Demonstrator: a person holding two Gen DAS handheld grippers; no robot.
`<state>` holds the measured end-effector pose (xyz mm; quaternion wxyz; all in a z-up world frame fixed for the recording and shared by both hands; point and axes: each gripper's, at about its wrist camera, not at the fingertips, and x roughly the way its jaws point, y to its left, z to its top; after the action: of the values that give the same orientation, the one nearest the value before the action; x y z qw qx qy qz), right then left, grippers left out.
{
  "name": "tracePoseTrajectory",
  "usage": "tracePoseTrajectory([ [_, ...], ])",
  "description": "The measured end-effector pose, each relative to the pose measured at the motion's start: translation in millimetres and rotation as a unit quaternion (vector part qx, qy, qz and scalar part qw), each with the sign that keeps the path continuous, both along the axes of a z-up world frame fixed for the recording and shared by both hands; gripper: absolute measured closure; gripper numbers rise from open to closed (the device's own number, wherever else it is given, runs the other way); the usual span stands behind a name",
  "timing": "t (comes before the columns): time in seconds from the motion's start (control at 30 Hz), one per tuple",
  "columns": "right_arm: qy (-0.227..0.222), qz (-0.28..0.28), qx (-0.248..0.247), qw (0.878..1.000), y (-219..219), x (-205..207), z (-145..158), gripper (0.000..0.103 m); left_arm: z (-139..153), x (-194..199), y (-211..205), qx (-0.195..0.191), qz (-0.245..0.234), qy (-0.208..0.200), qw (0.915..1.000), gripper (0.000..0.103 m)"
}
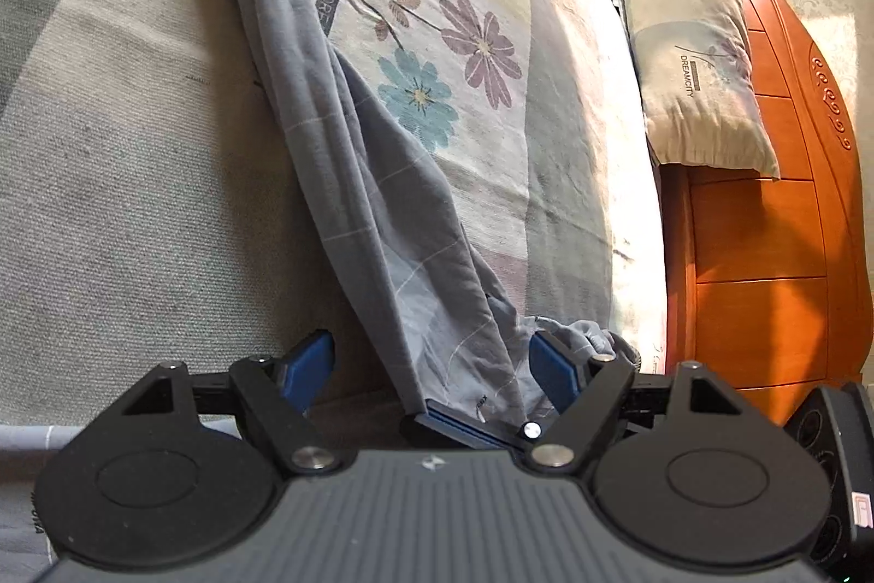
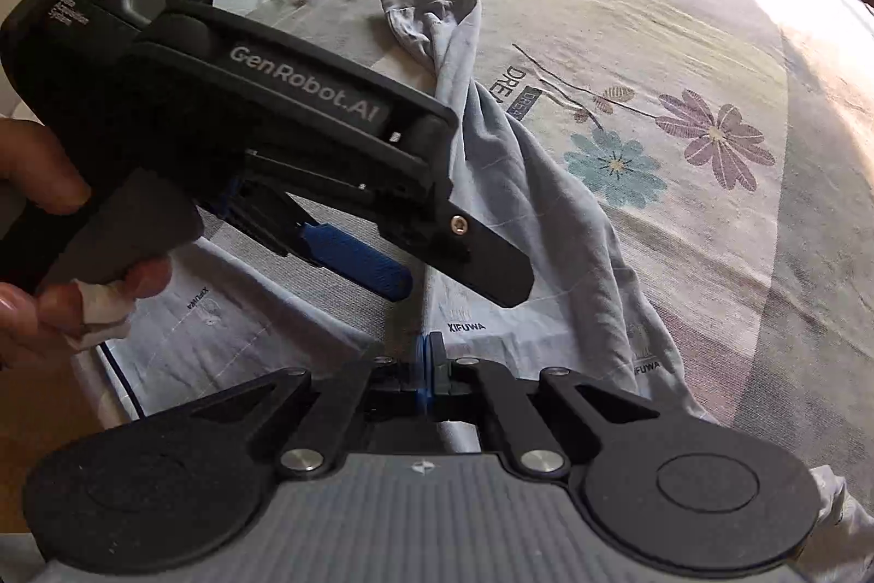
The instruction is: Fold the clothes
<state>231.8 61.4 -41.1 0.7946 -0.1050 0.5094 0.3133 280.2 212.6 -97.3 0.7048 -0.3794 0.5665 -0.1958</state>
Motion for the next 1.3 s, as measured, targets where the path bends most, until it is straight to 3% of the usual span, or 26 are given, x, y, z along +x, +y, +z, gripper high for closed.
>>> tracePoseTrajectory([
  [0.13, 0.035, 0.000, 0.044, 0.998, -3, -5, -3, 0.101, -17, 3, -6, -0.013, 0.010, 0.013, 0.9998, 0.025],
  [0.23, 0.059, -0.007, 0.057, 0.997, -11, -7, -8, 0.099, -21, 4, -10, -0.039, 0.018, 0.008, 0.9990, 0.014],
  [0.33, 0.067, -0.025, 0.075, 0.995, -30, -9, -7, 0.093, -27, 2, -7, -0.066, 0.030, 0.006, 0.9973, 0.014],
  [0.5, 0.065, -0.047, 0.069, 0.994, -68, -15, -3, 0.092, -40, -3, 3, -0.113, 0.060, 0.002, 0.9918, 0.013],
  [0.63, 0.056, -0.064, 0.055, 0.995, -95, -19, -1, 0.092, -36, 0, 1, -0.094, 0.089, 0.019, 0.9915, 0.020],
  [0.8, 0.048, -0.096, 0.056, 0.993, -124, -19, -5, 0.092, -18, 32, -13, 0.000, 0.079, -0.038, 0.9962, 0.020],
  [0.87, 0.045, -0.104, 0.056, 0.992, -132, -20, -5, 0.092, -23, 36, -9, -0.023, 0.087, -0.036, 0.9953, 0.013],
  [0.93, 0.042, -0.108, 0.055, 0.992, -138, -22, -5, 0.092, -25, 33, -6, -0.033, 0.091, -0.038, 0.9946, 0.015],
  [1.0, 0.040, -0.112, 0.056, 0.991, -145, -24, -5, 0.092, -26, 27, -3, -0.028, 0.096, -0.048, 0.9939, 0.025],
  [1.1, 0.038, -0.122, 0.052, 0.990, -157, -27, -4, 0.091, -28, 24, -2, -0.024, 0.110, -0.050, 0.9924, 0.027],
  [1.13, 0.038, -0.126, 0.051, 0.990, -161, -28, -4, 0.091, -27, 24, -2, -0.020, 0.114, -0.047, 0.9921, 0.034],
  [1.2, 0.042, -0.138, 0.047, 0.988, -172, -32, -6, 0.091, -22, 25, -6, 0.018, 0.115, -0.036, 0.9926, 0.050],
  [1.23, 0.044, -0.144, 0.045, 0.988, -178, -34, -7, 0.091, -20, 25, -6, 0.046, 0.114, -0.026, 0.9921, 0.071],
  [1.27, 0.048, -0.149, 0.044, 0.987, -184, -37, -8, 0.091, -19, 25, -6, 0.072, 0.115, -0.009, 0.9907, 0.099],
  [1.3, 0.052, -0.154, 0.044, 0.986, -190, -41, -8, 0.090, -19, 25, -4, 0.084, 0.116, 0.002, 0.9897, 0.102],
])
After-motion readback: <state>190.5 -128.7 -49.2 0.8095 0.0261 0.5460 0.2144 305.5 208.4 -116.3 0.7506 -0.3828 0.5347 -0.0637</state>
